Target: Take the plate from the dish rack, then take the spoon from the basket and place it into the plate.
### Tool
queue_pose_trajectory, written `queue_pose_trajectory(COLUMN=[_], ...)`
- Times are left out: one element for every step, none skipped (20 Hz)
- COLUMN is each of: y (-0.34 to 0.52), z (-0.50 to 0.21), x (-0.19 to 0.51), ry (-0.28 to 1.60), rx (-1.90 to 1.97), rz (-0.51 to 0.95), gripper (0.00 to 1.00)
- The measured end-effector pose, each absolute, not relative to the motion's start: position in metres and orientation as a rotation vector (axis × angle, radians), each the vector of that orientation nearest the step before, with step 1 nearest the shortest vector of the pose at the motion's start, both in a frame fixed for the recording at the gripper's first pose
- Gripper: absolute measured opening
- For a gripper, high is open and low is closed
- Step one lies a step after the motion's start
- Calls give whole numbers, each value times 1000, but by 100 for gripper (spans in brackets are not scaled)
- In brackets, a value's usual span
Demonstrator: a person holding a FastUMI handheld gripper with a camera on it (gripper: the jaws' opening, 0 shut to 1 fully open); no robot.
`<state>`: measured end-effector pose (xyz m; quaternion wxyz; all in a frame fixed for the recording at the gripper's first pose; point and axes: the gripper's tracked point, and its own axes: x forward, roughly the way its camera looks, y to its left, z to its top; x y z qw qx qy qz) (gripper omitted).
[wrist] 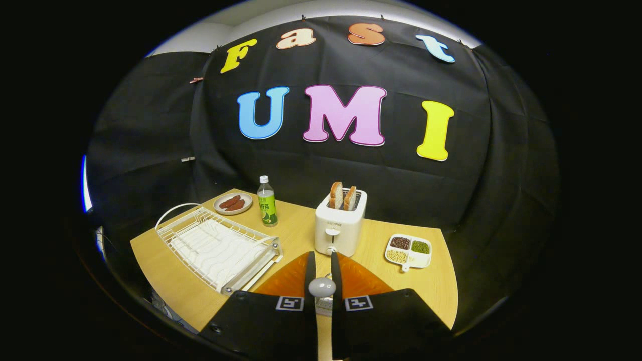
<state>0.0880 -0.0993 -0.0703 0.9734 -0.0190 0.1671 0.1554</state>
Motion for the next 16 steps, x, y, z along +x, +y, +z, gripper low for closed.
queue_pose_trajectory(y=[-93, -85, -78, -71, -64, -58, -51, -45, -39, -34, -31, -30, -26, -21, -19, -20], z=[-70, -71, -73, -76, -81, -87, -95, -103, -114, -124, -135, -144, -151, -158, -166, -174], x=[78, 69, 59, 49, 41, 32, 26, 21, 17, 14, 12, 11, 11, 12, 12, 12], ry=[348, 357, 366, 375, 385, 396, 405, 414, 429, 446, 463, 477, 485, 492, 501, 509], rx=[-27, -14, -7, -6, -8, -14, -21, -28, -34, -37, -37, -32, -18, -9, -10, -14], rz=[307, 305, 303, 300, 295, 291, 290, 287, 285, 281, 269, 256, 247, 245, 243, 238], gripper=[14, 14, 14, 14, 14, 14, 14, 15, 14, 14, 14, 14, 15, 15, 15, 14])
